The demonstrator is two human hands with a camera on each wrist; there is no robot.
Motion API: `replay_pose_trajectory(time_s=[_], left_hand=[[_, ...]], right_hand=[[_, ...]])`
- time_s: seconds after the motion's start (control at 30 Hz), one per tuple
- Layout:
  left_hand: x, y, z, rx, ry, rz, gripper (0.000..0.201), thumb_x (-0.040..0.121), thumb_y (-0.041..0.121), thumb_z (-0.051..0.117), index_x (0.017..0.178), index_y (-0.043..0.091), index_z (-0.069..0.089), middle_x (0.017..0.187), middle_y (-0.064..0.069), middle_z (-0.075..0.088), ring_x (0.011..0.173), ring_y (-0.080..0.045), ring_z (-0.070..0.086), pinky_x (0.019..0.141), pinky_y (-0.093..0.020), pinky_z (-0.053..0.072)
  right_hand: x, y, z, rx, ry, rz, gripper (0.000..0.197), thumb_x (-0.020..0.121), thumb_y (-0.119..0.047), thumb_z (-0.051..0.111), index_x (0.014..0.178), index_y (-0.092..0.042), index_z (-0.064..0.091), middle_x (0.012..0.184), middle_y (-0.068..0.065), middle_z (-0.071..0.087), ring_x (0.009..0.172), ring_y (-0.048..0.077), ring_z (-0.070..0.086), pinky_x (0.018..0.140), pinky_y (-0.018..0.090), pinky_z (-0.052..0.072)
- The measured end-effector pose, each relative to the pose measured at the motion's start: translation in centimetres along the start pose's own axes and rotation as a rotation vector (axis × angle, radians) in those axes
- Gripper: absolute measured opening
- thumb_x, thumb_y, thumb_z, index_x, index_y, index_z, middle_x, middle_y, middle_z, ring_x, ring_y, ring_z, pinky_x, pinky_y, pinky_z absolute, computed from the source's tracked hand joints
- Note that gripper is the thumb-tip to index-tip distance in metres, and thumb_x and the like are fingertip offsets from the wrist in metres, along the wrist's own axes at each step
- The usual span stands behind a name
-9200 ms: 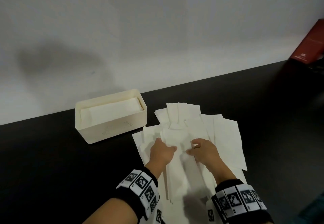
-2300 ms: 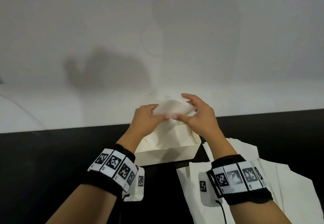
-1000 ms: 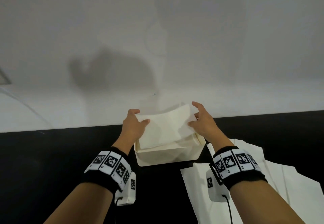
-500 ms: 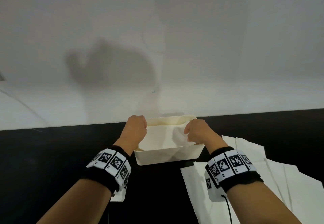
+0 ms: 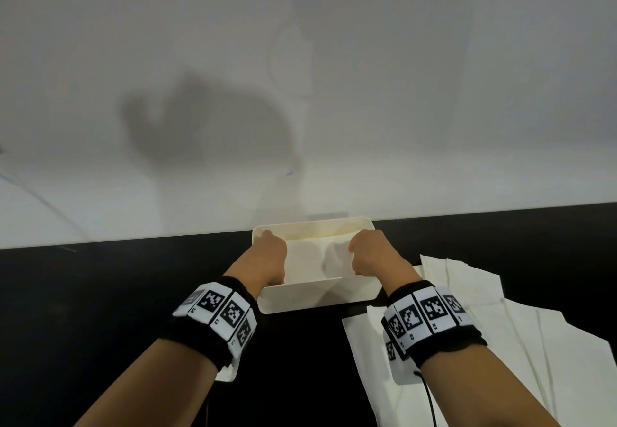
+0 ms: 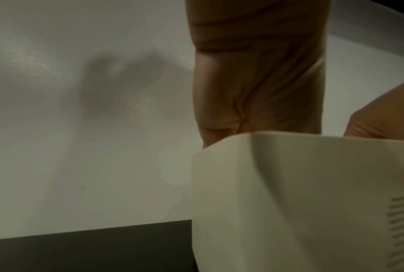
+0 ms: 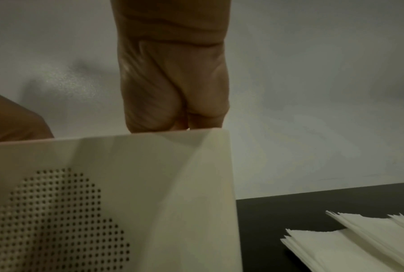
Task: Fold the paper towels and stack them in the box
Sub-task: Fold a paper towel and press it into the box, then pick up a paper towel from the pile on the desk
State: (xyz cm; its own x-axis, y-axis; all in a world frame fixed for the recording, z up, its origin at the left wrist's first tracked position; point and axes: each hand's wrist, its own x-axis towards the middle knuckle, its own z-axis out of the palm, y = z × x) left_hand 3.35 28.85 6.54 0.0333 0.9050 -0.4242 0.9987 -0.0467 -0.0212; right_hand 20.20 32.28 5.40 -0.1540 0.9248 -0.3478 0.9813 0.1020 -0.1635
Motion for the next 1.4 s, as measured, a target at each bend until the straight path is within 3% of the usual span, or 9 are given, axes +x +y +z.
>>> replay_pose_trajectory(time_s=[0.17,0.33,0.5,0.6,0.73,0.9,1.1,1.27,1.4], left_hand=[[-0.4,0.1,-0.2,0.079,0.016,-0.014,0.038,0.090,0.018,0.058,0.123,0.001,0.049,0.115,-0.009,0.054,0.060,-0.007,0.032,0.052,-0.013,0.026],[0.3,0.3,0.0,0.164,-0.003,-0.025,0.032,0.091,0.019,0.055,0.120,0.006,0.052,0.076,0.002,0.042,0.063,-0.010,0.035,0.065,-0.014,0.033],[0.7,0.8,0.7,0.264,0.046,-0.046,0.025,0.090,0.014,0.052,0.113,0.007,0.057,0.120,-0.010,0.050,0.119,-0.027,0.040,0.096,-0.029,0.038],[0.2,0.9,0.5,0.255,0.140,-0.095,0.028,0.087,0.012,0.054,0.115,0.005,0.057,0.129,-0.015,0.037,0.124,-0.029,0.030,0.090,-0.029,0.043],[-1.2,1.3,-0.6,0.206,0.244,-0.141,0.032,0.084,0.024,0.062,0.112,0.010,0.059,0.127,-0.013,0.037,0.122,-0.030,0.030,0.091,-0.028,0.040],[-4.8,4.2,-0.9,-0.315,0.538,0.063,0.032,0.090,0.025,0.058,0.120,0.014,0.057,0.121,-0.008,0.049,0.115,-0.023,0.044,0.089,-0.030,0.042],[-9.2,11.7,3.9,-0.722,0.128,0.205,0.027,0.086,0.030,0.065,0.110,0.018,0.063,0.111,0.000,0.064,0.090,-0.010,0.055,0.078,-0.019,0.043],[-11.7,16.0,9.9,-0.528,-0.244,0.251,0.065,0.074,0.038,0.076,0.129,0.016,0.048,0.128,-0.003,0.051,0.108,-0.016,0.056,0.083,-0.023,0.048],[-13.2,17.3,13.2,-0.257,-0.154,0.271,0.089,0.063,0.047,0.081,0.135,0.017,0.037,0.130,-0.005,0.041,0.119,-0.021,0.045,0.093,-0.030,0.045]], right_hand=[[0.3,0.3,-0.3,-0.047,0.022,-0.003,0.035,0.085,-0.006,0.063,0.120,-0.004,0.059,0.123,0.009,0.059,0.112,0.021,0.057,0.088,0.022,0.050],[0.7,-0.2,0.7,-0.099,-0.015,0.030,0.009,0.088,-0.003,0.053,0.093,-0.003,0.060,0.082,0.004,0.056,0.060,0.012,0.044,0.046,0.016,0.029],[0.2,-0.5,0.4,-0.104,-0.010,0.032,0.022,0.090,-0.002,0.050,0.110,0.000,0.060,0.083,0.006,0.052,0.080,0.020,0.052,0.068,0.022,0.040],[-0.9,0.0,-0.7,-0.076,0.098,0.017,0.023,0.089,0.000,0.049,0.109,0.001,0.059,0.108,0.015,0.059,0.096,0.025,0.060,0.073,0.025,0.044],[-3.2,2.6,-3.8,0.028,0.237,0.032,0.019,0.089,-0.012,0.050,0.100,-0.004,0.064,0.092,0.008,0.061,0.088,0.022,0.058,0.073,0.025,0.047],[-9.9,8.6,-5.4,0.417,0.327,0.178,0.036,0.087,-0.024,0.064,0.122,-0.013,0.062,0.124,0.004,0.062,0.110,0.020,0.060,0.101,0.034,0.046],[-16.0,14.4,1.3,0.643,0.146,0.380,0.037,0.080,-0.023,0.074,0.114,-0.014,0.065,0.095,0.002,0.068,0.074,0.012,0.063,0.060,0.020,0.050],[-20.7,14.3,7.3,0.616,-0.089,0.330,0.042,0.074,-0.022,0.078,0.112,-0.014,0.064,0.096,0.002,0.067,0.071,0.010,0.059,0.061,0.017,0.048],[-23.3,13.0,11.1,0.454,-0.211,0.278,0.069,0.063,-0.029,0.084,0.123,-0.019,0.052,0.114,-0.001,0.060,0.096,0.011,0.056,0.071,0.016,0.042]])
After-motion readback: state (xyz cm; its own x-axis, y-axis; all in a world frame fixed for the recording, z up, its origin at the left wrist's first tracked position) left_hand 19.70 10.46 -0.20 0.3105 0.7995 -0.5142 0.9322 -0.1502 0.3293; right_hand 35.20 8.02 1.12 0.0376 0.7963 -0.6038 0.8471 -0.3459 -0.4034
